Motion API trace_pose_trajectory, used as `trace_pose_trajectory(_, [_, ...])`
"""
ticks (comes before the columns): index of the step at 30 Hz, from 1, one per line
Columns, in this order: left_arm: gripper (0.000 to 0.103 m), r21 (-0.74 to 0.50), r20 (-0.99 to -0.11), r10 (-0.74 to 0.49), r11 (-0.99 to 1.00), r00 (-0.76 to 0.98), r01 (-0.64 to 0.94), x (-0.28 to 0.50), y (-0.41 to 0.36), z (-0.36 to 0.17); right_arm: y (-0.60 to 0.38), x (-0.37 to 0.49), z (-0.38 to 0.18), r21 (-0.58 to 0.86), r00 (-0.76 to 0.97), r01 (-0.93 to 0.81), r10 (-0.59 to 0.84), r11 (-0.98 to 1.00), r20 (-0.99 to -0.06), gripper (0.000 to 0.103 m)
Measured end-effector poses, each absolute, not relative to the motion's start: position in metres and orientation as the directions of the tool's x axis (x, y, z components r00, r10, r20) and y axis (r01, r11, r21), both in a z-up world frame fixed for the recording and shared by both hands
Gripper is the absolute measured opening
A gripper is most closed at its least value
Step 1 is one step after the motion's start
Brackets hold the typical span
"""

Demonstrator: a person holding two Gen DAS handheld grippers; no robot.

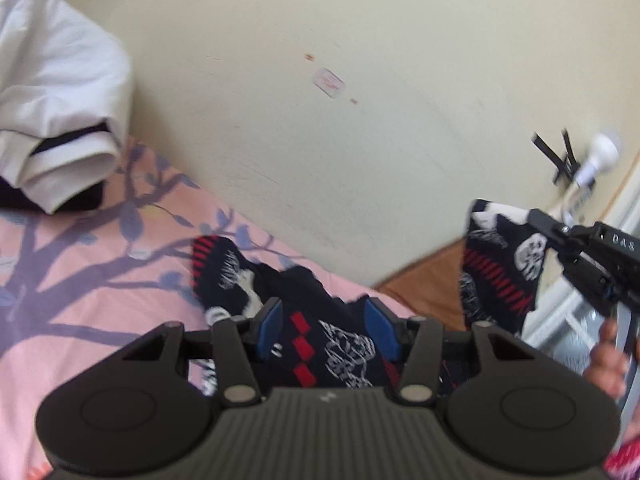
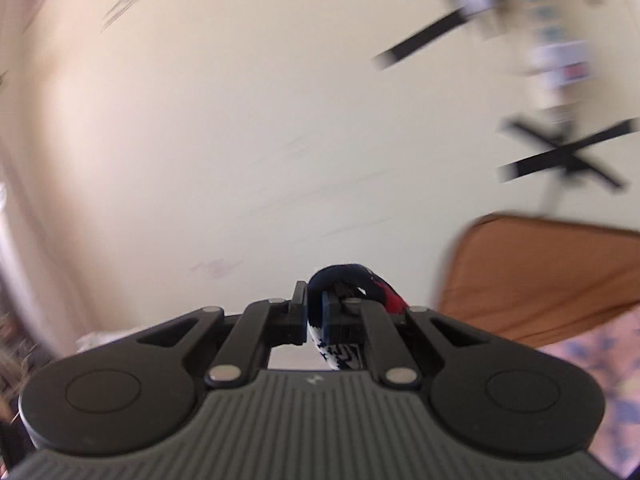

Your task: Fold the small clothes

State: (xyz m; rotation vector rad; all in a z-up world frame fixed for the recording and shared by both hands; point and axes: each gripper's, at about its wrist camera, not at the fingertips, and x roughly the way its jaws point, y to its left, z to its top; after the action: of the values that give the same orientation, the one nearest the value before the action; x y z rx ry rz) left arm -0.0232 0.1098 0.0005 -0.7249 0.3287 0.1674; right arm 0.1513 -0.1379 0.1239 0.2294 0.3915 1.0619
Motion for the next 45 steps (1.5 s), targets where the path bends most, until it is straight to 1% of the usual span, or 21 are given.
trace_pose_trajectory(4, [0.047, -0.616, -0.376, 0.086, 0.721, 0.923, -0.318, -0.023, 0.124, -0.003, -0.078, 0.117, 0.074, 0.389, 0.261, -0.847, 0.920, 0.363, -0.291, 0.009])
trace_pose_trajectory(8, [0.047, -0.615, -0.395, 0.049, 0.728, 0.917, -0.304, -0.014, 0.122, -0.008, -0.063, 0.116, 0.000, 0.438, 0.226, -0.790, 0.868, 0.429, -0.441, 0.009])
trace_pose_trajectory(10, [0.047, -0.593, -0.400, 0.038, 0.751, 0.916, -0.290, -0.011, 0.115, -0.009, -0.070, 0.116, -0.025, 0.463, 0.202, -0.762, 0.846, 0.452, -0.493, 0.009])
trace_pose_trajectory(12, [0.048, -0.573, -0.401, 0.026, 0.772, 0.916, -0.273, -0.008, 0.108, -0.009, -0.079, 0.119, -0.026, 0.457, 0.217, -0.763, 0.847, 0.458, -0.486, 0.009])
trace_pose_trajectory(15, [0.051, -0.550, -0.402, 0.024, 0.793, 0.915, -0.263, -0.007, 0.100, -0.009, -0.099, 0.124, 0.007, 0.421, 0.281, -0.788, 0.872, 0.448, -0.401, 0.009])
trace_pose_trajectory(17, [0.052, -0.545, -0.407, 0.023, 0.796, 0.913, -0.263, -0.006, 0.098, -0.009, -0.108, 0.125, 0.022, 0.354, 0.348, -0.803, 0.859, 0.480, -0.375, 0.009])
trace_pose_trajectory(18, [0.052, -0.545, -0.413, 0.023, 0.795, 0.910, -0.267, -0.006, 0.098, -0.010, -0.113, 0.125, 0.025, 0.305, 0.391, -0.802, 0.838, 0.513, -0.381, 0.010])
trace_pose_trajectory(20, [0.052, -0.547, -0.428, 0.019, 0.791, 0.903, -0.276, -0.003, 0.099, -0.013, -0.126, 0.128, 0.019, 0.233, 0.463, -0.770, 0.772, 0.593, -0.435, 0.016])
trace_pose_trajectory(21, [0.052, -0.548, -0.436, 0.014, 0.789, 0.900, -0.278, -0.002, 0.099, -0.015, -0.131, 0.132, 0.011, 0.228, 0.462, -0.757, 0.748, 0.613, -0.477, 0.032])
trace_pose_trajectory(23, [0.052, -0.547, -0.446, 0.009, 0.789, 0.895, -0.280, 0.000, 0.099, -0.017, -0.144, 0.139, -0.001, 0.248, 0.428, -0.741, 0.724, 0.624, -0.541, 0.052])
trace_pose_trajectory(25, [0.052, -0.543, -0.447, 0.009, 0.792, 0.895, -0.279, -0.001, 0.098, -0.017, -0.166, 0.142, 0.000, 0.259, 0.461, -0.718, 0.720, 0.646, -0.519, 0.052])
trace_pose_trajectory(28, [0.055, -0.539, -0.443, -0.003, 0.800, 0.896, -0.264, 0.002, 0.091, -0.014, -0.198, 0.154, 0.016, 0.321, 0.529, -0.664, 0.727, 0.676, -0.438, 0.052])
trace_pose_trajectory(30, [0.055, -0.550, -0.453, -0.041, 0.799, 0.890, -0.243, 0.013, 0.084, -0.011, -0.218, 0.165, 0.026, 0.352, 0.570, -0.633, 0.722, 0.690, -0.392, 0.052])
trace_pose_trajectory(33, [0.053, -0.537, -0.498, -0.112, 0.819, 0.860, -0.204, 0.038, 0.065, -0.009, -0.232, 0.189, 0.027, 0.396, 0.599, -0.583, 0.705, 0.709, -0.381, 0.052])
trace_pose_trajectory(36, [0.051, -0.443, -0.554, -0.095, 0.875, 0.827, -0.196, 0.068, 0.041, -0.006, -0.233, 0.218, 0.006, 0.465, 0.619, -0.500, 0.677, 0.730, -0.397, 0.053])
trace_pose_trajectory(37, [0.047, -0.428, -0.573, -0.096, 0.882, 0.814, -0.197, 0.077, 0.035, -0.007, -0.229, 0.226, -0.003, 0.499, 0.597, -0.482, 0.687, 0.720, -0.414, 0.053])
trace_pose_trajectory(38, [0.041, -0.413, -0.594, -0.101, 0.889, 0.798, -0.195, 0.086, 0.028, -0.009, -0.224, 0.232, -0.014, 0.524, 0.560, -0.476, 0.703, 0.706, -0.439, 0.050])
trace_pose_trajectory(39, [0.018, -0.386, -0.618, -0.096, 0.902, 0.780, -0.195, 0.094, 0.022, -0.012, -0.215, 0.235, -0.023, 0.528, 0.526, -0.484, 0.715, 0.698, -0.461, 0.035])
trace_pose_trajectory(40, [0.010, -0.342, -0.643, -0.070, 0.917, 0.763, -0.205, 0.099, 0.015, -0.016, -0.205, 0.235, -0.029, 0.500, 0.513, -0.506, 0.711, 0.703, -0.480, 0.028])
trace_pose_trajectory(42, [0.009, -0.273, -0.651, -0.004, 0.934, 0.759, -0.229, 0.095, 0.005, -0.020, -0.192, 0.233, -0.031, 0.386, 0.562, -0.544, 0.665, 0.745, -0.491, 0.025])
trace_pose_trajectory(45, [0.009, -0.235, -0.647, 0.059, 0.933, 0.760, -0.272, 0.078, 0.001, -0.024, -0.180, 0.234, -0.034, 0.219, 0.643, -0.553, 0.579, 0.804, -0.502, 0.022])
